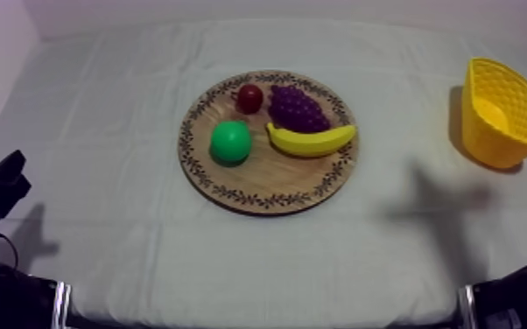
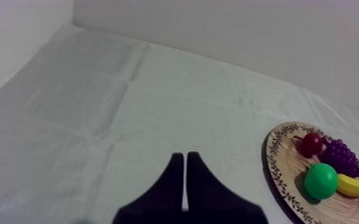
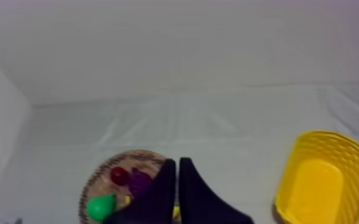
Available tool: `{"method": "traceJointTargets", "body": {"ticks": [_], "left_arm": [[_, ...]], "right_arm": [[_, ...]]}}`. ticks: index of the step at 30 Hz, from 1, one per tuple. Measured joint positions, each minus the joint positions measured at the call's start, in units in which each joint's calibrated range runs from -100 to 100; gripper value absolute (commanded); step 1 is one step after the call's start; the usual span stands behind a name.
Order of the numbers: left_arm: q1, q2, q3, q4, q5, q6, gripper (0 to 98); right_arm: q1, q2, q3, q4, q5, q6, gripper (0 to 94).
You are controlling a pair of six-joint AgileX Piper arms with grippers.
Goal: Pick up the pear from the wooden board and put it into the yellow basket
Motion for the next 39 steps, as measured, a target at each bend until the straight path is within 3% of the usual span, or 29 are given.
{"method": "traceJointTargets", "body": {"ticks": [6,15,23,29,34,39], "left_arm": [[0.0,0.0,0.0,0.0,0.0,0.0,0.1],[0.0,0.0,0.0,0.0,0.0,0.0,0.1],[0.0,0.0,0.0,0.0,0.0,0.0,0.1],[0.0,0.0,0.0,0.0,0.0,0.0,0.1],[0.0,0.0,0.0,0.0,0.0,0.0,0.1],[0.0,0.0,0.0,0.0,0.0,0.0,0.1]], "right_arm": [[-6.31,10.66,-10.1,-0.59,2.68,-1.42,0.6],[-15.09,25.66,-14.33,-0.99,5.71,-2.85,0.6],[-19.64,36.63,-20.11,-0.62,7.22,-5.65,0.8],[-21.87,44.23,-25.71,2.66,7.75,-10.12,0.8],[-24.57,51.11,-30.83,8.02,10.9,-15.59,0.8],[-25.63,56.25,-34.02,10.96,12.2,-20.06,0.9]]}}
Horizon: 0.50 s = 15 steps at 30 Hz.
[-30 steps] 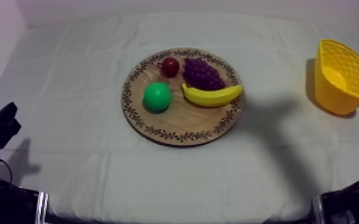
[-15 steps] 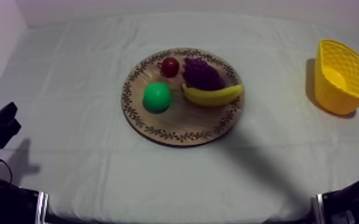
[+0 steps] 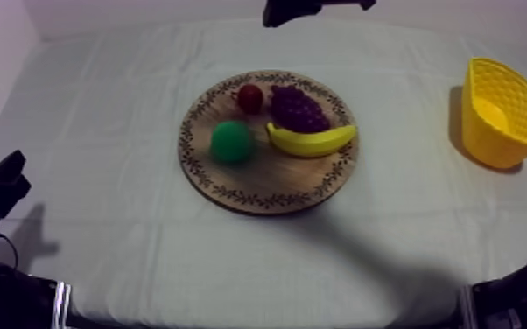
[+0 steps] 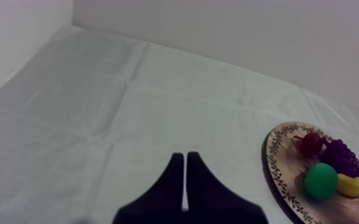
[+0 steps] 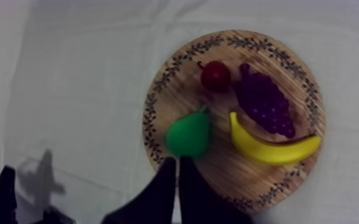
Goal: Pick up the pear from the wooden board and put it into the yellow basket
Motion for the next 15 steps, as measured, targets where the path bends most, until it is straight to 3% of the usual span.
{"method": "traceJointTargets", "body": {"ticks": [5,7,9,13,15], "left_arm": [[0.0,0.0,0.0,0.0,0.0,0.0,0.1],[0.0,0.0,0.0,0.0,0.0,0.0,0.1],[0.0,0.0,0.0,0.0,0.0,0.0,0.1],[0.0,0.0,0.0,0.0,0.0,0.0,0.1],[0.0,0.0,0.0,0.0,0.0,0.0,0.1]], "right_arm": [[0.25,2.52,0.44,1.17,-0.5,-2.46,1.6],[0.44,3.06,0.51,1.45,-0.74,-2.72,6.4],[0.55,3.37,0.51,1.57,-0.85,-2.72,20.7],[0.36,3.53,0.35,1.87,-0.77,-2.98,60.4],[0.28,3.53,0.7,1.77,-0.4,-3.39,72.7]]}}
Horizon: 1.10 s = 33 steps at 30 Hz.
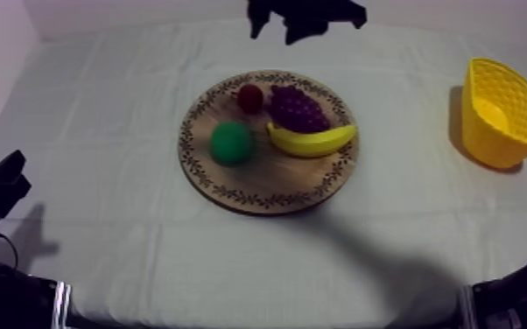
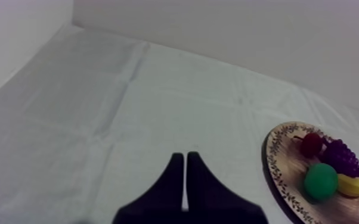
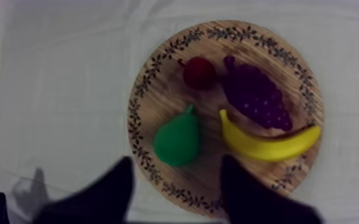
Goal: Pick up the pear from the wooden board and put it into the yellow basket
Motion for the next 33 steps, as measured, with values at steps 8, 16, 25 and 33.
{"method": "traceJointTargets", "body": {"ticks": [8,16,25,33], "left_arm": [[0.0,0.0,0.0,0.0,0.0,0.0,0.1],[0.0,0.0,0.0,0.0,0.0,0.0,0.1],[0.0,0.0,0.0,0.0,0.0,0.0,0.1],[0.0,0.0,0.0,0.0,0.0,0.0,0.1]], "right_arm": [[0.31,0.58,1.81,-1.05,0.32,-0.78,87.6],[0.04,3.48,4.06,-1.72,-2.57,0.08,88.9],[-1.32,11.43,1.26,-3.39,-2.56,0.36,91.3],[-1.22,20.07,-3.31,-5.03,-3.19,0.6,91.6]]}}
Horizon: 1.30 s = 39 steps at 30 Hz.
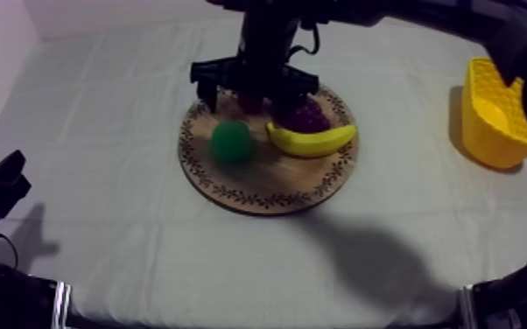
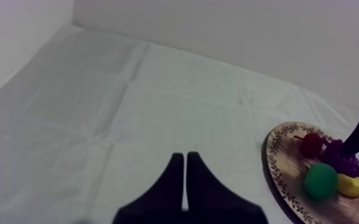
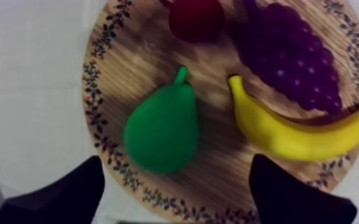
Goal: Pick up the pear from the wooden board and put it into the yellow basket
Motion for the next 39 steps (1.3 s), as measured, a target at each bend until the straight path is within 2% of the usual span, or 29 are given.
{"method": "traceJointTargets", "body": {"ticks": [16,22,32,39], "left_arm": [[0.0,0.0,0.0,0.0,0.0,0.0,0.1],[0.0,0.0,0.0,0.0,0.0,0.0,0.1],[0.0,0.0,0.0,0.0,0.0,0.0,0.1],[0.0,0.0,0.0,0.0,0.0,0.0,0.1]], "right_arm": [[-0.28,13.19,-8.32,-1.58,0.57,0.82,89.1],[0.11,15.29,-10.6,-2.21,1.48,1.92,76.3],[0.19,16.25,-11.69,-1.77,1.68,3.53,39.4],[0.01,14.24,-10.96,-1.69,2.47,4.13,35.8]]}}
